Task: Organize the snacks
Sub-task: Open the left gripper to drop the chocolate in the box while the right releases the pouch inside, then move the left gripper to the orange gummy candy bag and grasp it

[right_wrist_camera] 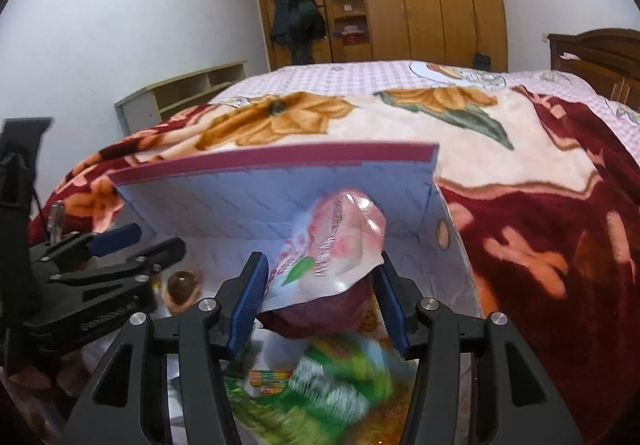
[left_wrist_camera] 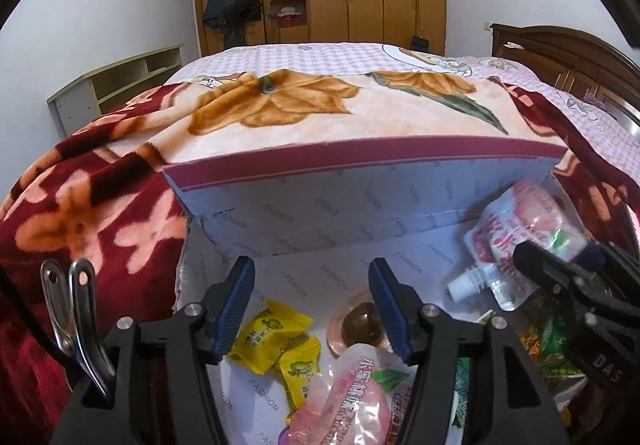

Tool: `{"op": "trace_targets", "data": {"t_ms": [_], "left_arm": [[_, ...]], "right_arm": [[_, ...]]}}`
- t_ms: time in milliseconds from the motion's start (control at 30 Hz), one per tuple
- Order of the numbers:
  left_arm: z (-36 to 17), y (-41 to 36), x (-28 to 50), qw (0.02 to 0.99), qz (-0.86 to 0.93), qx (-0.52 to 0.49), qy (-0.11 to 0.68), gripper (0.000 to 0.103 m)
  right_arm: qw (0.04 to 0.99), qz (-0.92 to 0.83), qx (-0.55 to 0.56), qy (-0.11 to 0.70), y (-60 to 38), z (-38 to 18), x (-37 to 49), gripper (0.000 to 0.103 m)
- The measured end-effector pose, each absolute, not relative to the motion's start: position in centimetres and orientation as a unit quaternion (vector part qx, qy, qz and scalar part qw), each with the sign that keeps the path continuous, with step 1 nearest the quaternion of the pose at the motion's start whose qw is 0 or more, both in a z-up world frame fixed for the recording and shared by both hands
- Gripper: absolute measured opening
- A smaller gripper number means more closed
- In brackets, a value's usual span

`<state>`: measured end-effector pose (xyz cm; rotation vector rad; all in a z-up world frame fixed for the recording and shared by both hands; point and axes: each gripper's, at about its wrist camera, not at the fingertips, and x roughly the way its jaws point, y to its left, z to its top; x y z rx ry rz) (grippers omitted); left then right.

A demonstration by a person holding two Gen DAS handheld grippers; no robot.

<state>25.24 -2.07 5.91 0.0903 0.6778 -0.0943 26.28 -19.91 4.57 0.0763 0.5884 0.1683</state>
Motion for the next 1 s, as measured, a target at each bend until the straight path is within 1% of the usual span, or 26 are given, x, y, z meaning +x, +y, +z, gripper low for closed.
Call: {"op": "trace_targets", "data": {"t_ms": [133,233,333,400,467,733,1000], "left_arm": [[5.9,-2.1,25.3,0.941,-0.044,0.045,0.332,0.067],[5.9,-2.1,25.2,0.941,-0.044,0.044,0.333,0.069],[5.9,-1.9,25.3,0.941,-0.044,0.045,0.333,0.072],[6.0,-1.9,25.0,0.944,-0.048,0.047,0.324,0.074],[6.2,-1.9,24.5,0.947,-0.051,0.049,0.313,0.077],[7.5,-1.8,22.8,0.953,-0.062,0.04,0.295,0.077],[9.5,-0.9,19.6,0.961,-0.059,0.041,0.267,0.078]], "right_arm": [[0.948,0.091,0.052,0.301,-20.4,3.9,26.7,0.056],[0.948,0.091,0.038,0.303,-19.9,3.8,26.6,0.062],[0.948,0.095,0.029,0.301,-19.4,3.8,26.4,0.07],[0.949,0.101,0.028,0.297,-19.3,4.0,26.2,0.079],[0.952,0.098,0.024,0.289,-19.1,4.4,25.8,0.084],[0.958,0.097,0.023,0.268,-19.1,5.8,24.2,0.084],[0.963,0.103,0.039,0.247,-19.2,7.5,21.8,0.084]]}}
